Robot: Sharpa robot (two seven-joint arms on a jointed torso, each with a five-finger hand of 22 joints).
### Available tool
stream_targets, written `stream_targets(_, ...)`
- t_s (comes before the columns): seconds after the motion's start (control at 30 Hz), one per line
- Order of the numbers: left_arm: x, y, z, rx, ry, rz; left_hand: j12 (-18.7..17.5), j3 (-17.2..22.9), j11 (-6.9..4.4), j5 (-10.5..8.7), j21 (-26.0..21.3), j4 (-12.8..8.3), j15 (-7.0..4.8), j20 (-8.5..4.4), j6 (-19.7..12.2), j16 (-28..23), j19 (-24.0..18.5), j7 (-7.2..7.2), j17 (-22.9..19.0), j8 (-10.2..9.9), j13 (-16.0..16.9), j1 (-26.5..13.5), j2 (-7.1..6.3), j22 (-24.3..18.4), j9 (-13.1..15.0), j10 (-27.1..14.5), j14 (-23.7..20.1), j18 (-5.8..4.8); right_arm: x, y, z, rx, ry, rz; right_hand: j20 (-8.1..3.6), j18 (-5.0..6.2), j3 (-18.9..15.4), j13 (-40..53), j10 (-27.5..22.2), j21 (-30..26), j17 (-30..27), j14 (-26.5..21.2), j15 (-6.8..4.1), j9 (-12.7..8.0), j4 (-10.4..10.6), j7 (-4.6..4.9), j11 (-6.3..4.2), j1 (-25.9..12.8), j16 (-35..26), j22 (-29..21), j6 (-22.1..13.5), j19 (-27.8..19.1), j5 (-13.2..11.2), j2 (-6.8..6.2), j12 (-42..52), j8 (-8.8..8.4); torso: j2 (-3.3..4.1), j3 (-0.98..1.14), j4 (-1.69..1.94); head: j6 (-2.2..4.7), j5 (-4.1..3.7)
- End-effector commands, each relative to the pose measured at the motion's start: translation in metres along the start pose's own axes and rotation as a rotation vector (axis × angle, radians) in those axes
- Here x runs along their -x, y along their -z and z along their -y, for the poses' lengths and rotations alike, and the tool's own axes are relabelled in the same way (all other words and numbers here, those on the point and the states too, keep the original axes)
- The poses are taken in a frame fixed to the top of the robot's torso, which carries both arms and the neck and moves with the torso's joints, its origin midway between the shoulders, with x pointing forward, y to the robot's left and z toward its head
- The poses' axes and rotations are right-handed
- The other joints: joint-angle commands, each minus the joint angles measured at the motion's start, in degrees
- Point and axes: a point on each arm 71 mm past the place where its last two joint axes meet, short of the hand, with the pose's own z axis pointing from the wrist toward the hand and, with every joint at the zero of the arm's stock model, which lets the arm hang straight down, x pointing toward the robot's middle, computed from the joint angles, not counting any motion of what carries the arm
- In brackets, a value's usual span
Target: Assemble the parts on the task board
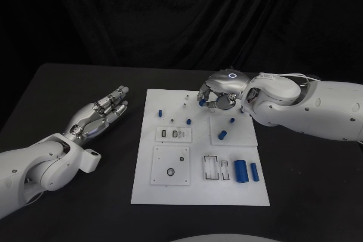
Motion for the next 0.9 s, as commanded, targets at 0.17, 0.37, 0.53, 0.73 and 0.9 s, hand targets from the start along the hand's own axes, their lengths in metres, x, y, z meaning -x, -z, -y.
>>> stream_targets(0.17,-0.004,-0.001,0.013,-0.160,-0.013,0.011,-0.19,0.65,-2.02,0.38,-0.35,0.13,-0.78,-0.85,-2.40,-0.21,-0.02,-1.87,-0.09,-0.38,-0.07,0.29,-0.52,-0.09,-0.33,0.00,-0.02,0.55,0.005,-0.023,-0.004,-0.017,-0.046,0.008,0.69,-0.29,0.59,-0.51,0.02,0.12,-0.03,-0.08,0.58,5.12,-0.02,0.98,0.46,0.60,-0.05,0.93,0.62,-0.06,0.87,0.12,-1.45,0.44,0.05,-0.07,0.48,0.12,-0.15)
stream_targets(0.37,-0.005,-0.002,0.013,-0.164,-0.012,0.009,-0.19,0.94,-1.79,0.24,-0.35,0.35,-2.05,-1.24,-3.42,-0.21,-0.02,-2.19,-0.09,-0.44,-0.07,0.19,-0.60,-0.09,-0.41,0.00,-0.02,0.55,0.005,-0.043,-0.008,-0.005,0.000,0.014,0.93,-0.31,0.67,-0.64,-0.07,0.13,0.11,-0.08,0.92,5.22,0.08,1.16,0.67,0.50,0.01,0.99,0.34,-0.09,0.70,0.08,-1.85,0.19,0.02,-0.19,0.35,0.09,-0.37)
stream_targets(0.53,-0.007,-0.004,0.013,-0.165,-0.010,0.006,-0.19,1.05,-1.55,0.20,-0.35,0.36,-2.26,-1.61,-4.22,-0.21,-0.02,-2.69,-0.09,-0.55,-0.07,0.18,-0.67,-0.09,-0.51,0.00,-0.02,0.59,0.003,-0.056,-0.009,-0.006,0.031,0.016,1.07,-0.30,0.73,-0.75,-0.27,0.15,0.17,-0.09,1.01,5.27,0.08,1.18,0.80,0.47,0.04,1.05,0.07,-0.10,0.68,-0.06,-2.21,-0.05,0.04,-0.19,0.46,0.03,-0.72)
stream_targets(0.73,-0.007,-0.004,0.013,-0.162,-0.007,0.002,-0.19,1.11,-1.37,0.15,-0.35,0.41,-2.20,-1.70,-4.65,-0.21,-0.02,-3.10,-0.09,-0.60,-0.07,0.12,-0.69,-0.09,-0.56,0.00,-0.02,0.59,0.003,-0.062,-0.010,-0.019,0.053,0.029,1.17,-0.30,0.86,-0.82,-0.38,0.16,0.26,-0.10,1.11,5.31,0.04,1.25,0.89,0.51,0.08,1.10,-0.12,-0.11,0.82,-0.09,-2.47,-0.23,0.03,0.01,0.17,-0.24,-0.38)
stream_targets(0.9,-0.007,-0.004,0.012,-0.156,-0.005,-0.001,-0.19,1.13,-1.30,-0.04,-0.35,0.41,-2.15,-1.70,-4.62,-0.21,-0.02,-3.04,-0.09,-0.59,-0.07,0.11,-0.71,-0.09,-0.55,0.00,-0.02,0.59,0.004,-0.064,-0.009,-0.031,0.067,0.038,1.23,-0.30,0.94,-0.81,-0.27,0.18,0.43,-0.07,1.14,5.36,0.00,1.29,0.88,0.57,0.18,1.15,-0.10,-0.11,0.98,-0.08,-2.52,-0.27,0.05,0.03,0.36,-0.31,-0.43)
